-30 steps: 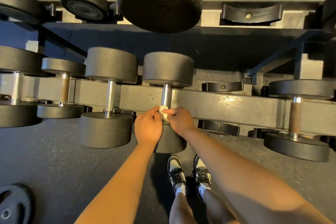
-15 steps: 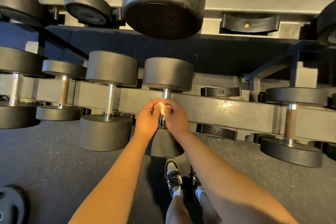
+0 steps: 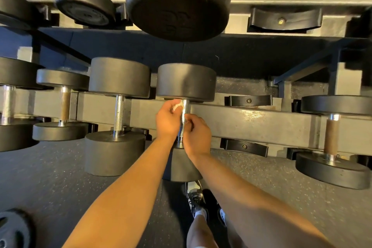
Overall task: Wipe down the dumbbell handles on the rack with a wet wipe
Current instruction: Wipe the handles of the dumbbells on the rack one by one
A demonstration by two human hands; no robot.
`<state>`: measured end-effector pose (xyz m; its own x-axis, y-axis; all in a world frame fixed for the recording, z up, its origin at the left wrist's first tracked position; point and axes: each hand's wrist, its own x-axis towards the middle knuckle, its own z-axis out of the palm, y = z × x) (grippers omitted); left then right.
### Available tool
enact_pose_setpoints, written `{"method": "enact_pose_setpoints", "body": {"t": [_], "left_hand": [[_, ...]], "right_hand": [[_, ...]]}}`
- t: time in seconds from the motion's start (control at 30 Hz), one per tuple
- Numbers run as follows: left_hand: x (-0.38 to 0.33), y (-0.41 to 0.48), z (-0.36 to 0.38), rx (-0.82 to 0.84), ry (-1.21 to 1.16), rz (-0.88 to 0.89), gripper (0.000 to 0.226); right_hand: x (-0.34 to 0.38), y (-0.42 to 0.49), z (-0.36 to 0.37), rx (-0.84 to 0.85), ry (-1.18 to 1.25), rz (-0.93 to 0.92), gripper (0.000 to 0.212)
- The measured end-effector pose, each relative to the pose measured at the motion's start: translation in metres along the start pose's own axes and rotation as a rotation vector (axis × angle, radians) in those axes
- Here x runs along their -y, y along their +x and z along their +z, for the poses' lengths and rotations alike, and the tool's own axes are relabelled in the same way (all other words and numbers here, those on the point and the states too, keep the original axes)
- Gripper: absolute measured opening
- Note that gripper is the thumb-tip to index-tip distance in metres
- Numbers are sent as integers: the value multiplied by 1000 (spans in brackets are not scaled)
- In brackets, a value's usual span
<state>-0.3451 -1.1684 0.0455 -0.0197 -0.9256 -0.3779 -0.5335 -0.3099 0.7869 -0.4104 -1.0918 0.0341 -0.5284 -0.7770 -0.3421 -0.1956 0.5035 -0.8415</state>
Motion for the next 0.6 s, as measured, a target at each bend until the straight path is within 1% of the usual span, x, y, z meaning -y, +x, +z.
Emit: {"method": "enact_pose_setpoints", "body": {"t": [0.17,0.2,0.27,0.37,0.43,0.6], "left_hand": [[11,-14,-15,97,203,14,15],[11,-16,-18,99,203,1,16],[7,-16,-18,52,131,-12,17],[-7,-12,-4,-34,22,48,19],[-9,-7,6,-49,13,68,21],[0,-10,-3,73,90,69,27]], "right_hand": [[2,-7,-3,13,-6,27,26],[3,-8,-3,20,-12,31,26],[5,-8,-4,20,-23,36,26],[5,-4,-3,1,-29,52,27],[4,-2,-2,0,-28,55,28],[1,-2,-2,-3,-10,80,26]]}}
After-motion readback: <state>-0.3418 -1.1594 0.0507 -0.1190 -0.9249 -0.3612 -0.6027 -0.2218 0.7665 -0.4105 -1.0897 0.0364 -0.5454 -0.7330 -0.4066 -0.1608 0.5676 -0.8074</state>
